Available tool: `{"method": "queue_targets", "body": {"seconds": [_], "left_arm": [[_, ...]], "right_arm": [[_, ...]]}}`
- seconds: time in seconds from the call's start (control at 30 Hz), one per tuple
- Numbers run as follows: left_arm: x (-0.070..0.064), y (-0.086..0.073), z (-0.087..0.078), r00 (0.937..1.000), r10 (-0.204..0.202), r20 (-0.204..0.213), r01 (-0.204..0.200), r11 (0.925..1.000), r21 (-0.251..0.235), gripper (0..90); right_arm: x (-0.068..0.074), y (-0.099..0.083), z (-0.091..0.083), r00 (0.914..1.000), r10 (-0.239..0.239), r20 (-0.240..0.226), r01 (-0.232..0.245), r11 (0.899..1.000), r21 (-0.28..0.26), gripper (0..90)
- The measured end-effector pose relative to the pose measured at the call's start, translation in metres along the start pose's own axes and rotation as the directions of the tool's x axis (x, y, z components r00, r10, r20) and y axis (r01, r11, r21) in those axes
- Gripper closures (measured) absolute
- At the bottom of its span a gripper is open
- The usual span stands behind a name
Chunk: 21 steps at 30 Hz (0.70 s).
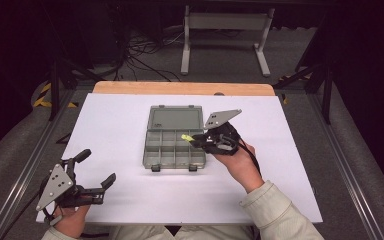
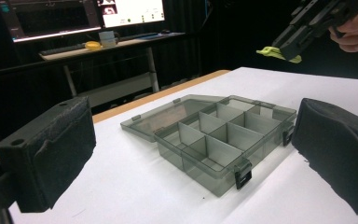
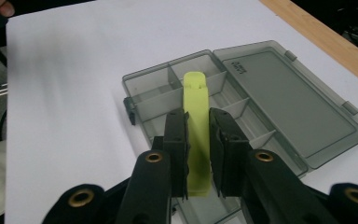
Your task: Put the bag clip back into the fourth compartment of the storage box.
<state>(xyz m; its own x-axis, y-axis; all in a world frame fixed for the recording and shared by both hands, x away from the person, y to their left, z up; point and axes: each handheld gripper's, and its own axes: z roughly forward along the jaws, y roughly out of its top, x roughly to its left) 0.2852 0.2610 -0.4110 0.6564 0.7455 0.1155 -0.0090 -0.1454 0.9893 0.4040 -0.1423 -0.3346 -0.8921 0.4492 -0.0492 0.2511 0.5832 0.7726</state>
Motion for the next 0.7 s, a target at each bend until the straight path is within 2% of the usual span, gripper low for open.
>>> {"method": "queue_targets", "body": {"seconds": [0.37,0.47,0.53,0.6,0.7], "left_arm": [[0.0,0.0,0.0,1.0,-0.002,0.001,0.002,1.0,0.0,0.0],[0.0,0.0,0.0,1.0,-0.001,0.001,0.001,1.0,0.0,0.0],[0.0,0.0,0.0,1.0,-0.001,0.001,0.001,1.0,0.0,0.0],[0.0,0.0,0.0,1.0,-0.003,0.002,0.003,1.0,-0.001,0.0],[0.0,0.0,0.0,1.0,-0.003,0.002,0.003,1.0,0.0,0.0]], "right_arm": [[-0.017,0.003,0.008,0.9979,0.056,0.032,-0.056,0.998,-0.003,77.9],[-0.025,0.003,0.012,0.9947,0.086,0.055,-0.086,0.996,-0.005,77.9],[-0.027,0.002,0.013,0.9946,0.084,0.06,-0.084,0.996,-0.006,77.9],[-0.031,0.001,0.015,0.9912,0.107,0.078,-0.106,0.994,-0.011,78.0],[-0.034,0.001,0.016,0.9899,0.116,0.081,-0.116,0.993,-0.014,77.9]]}}
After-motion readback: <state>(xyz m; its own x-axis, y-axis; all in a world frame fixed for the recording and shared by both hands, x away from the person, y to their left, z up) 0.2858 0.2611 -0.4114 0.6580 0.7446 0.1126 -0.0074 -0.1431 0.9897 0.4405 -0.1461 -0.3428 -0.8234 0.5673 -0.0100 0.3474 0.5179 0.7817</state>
